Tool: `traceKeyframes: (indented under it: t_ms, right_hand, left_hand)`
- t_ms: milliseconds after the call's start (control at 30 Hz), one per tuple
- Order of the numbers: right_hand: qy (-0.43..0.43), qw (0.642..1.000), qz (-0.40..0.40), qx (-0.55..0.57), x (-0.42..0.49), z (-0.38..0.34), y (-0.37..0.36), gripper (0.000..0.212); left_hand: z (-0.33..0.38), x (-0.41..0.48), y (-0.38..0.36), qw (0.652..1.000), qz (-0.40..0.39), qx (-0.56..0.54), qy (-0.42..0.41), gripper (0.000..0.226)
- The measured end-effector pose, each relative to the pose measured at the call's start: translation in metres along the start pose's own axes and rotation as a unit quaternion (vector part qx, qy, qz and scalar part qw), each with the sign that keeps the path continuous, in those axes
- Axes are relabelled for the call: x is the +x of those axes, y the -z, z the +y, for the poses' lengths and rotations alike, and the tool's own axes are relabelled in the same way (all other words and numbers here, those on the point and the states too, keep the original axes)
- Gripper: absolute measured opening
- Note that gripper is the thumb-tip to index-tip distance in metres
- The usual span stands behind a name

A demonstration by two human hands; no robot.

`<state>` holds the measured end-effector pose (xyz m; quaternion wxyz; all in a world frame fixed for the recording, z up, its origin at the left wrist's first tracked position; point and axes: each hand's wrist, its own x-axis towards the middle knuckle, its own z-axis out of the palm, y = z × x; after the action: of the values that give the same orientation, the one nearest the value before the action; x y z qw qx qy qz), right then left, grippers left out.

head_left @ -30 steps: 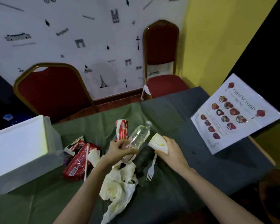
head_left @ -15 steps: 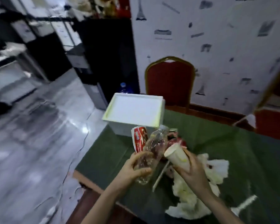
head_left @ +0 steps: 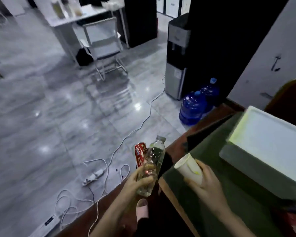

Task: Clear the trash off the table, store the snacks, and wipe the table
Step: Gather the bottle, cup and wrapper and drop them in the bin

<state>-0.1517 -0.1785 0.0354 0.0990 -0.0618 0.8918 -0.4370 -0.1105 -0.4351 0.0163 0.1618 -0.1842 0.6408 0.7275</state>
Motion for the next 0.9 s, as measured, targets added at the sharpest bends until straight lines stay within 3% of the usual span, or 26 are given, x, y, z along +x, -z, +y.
traceKeyframes:
  t_ms: [133,200,367,633,900]
  right_hand:
    - [0.072,0.986,-0.007,-0.153,0.067,-0.035,-0.042,0.067]
    - [0.068,0.979,-0.038,-0.188,0.1,-0.038,-0.067,0.069]
    - [-0.027,0.964,-0.117,-0.236,0.166,-0.01,-0.123,0.07]
    - [-0.157,0.897,-0.233,-0.34,0.257,0.086,-0.231,0.056]
    - [-0.293,0.871,-0.3,-0.256,0.32,0.223,-0.328,0.073]
  left_hand:
    - [-0.004,0.053,0.06,0.999,0.006,-0.001,0.041,0.053]
    - [-0.018,0.083,0.082,0.997,-0.004,-0.006,0.071,0.045]
    - [-0.084,0.145,0.103,0.988,-0.005,0.011,0.157,0.057]
    - [-0.197,0.24,0.101,0.962,0.027,-0.005,0.273,0.059]
    - [-0.302,0.372,0.114,0.953,0.045,0.016,0.298,0.06]
